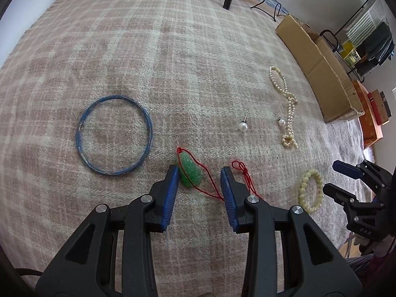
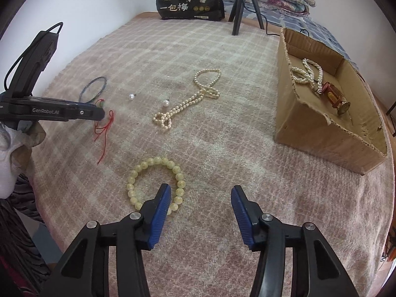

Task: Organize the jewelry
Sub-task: 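Grasp green pendant's red string with left tool while right tool grasps cream bracelet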

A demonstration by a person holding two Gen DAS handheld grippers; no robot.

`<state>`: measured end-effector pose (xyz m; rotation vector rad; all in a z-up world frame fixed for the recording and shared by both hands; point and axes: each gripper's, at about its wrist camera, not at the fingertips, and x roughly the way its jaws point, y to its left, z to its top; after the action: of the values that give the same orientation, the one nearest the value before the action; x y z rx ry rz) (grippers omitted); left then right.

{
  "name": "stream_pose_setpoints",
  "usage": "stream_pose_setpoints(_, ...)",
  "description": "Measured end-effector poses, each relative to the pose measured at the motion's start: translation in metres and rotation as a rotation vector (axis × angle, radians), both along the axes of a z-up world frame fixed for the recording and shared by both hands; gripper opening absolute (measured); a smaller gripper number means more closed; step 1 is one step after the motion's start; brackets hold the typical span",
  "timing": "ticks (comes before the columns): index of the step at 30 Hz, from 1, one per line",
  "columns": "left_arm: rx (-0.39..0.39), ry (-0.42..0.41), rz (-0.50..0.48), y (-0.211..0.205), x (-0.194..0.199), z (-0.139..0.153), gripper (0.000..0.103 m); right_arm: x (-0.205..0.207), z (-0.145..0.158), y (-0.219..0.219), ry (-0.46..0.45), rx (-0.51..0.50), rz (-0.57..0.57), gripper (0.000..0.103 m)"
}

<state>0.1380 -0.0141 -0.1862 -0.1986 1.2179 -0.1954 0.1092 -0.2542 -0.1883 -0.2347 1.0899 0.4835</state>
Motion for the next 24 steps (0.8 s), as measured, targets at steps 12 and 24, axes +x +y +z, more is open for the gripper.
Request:
stream_pose_setpoints(12,0.057,-0.028,-0.006,0.0,-0.001,0.0,0.017,0.002,-0.012,0.012,0.031,-0.014,0.032,0.049)
stream_pose_setpoints(24,0.063,-0.043,-0.003,0.0,-0.001,0.0,0.016,0.002,-0.014,0.017,0.014,-0.03,0.035,0.012)
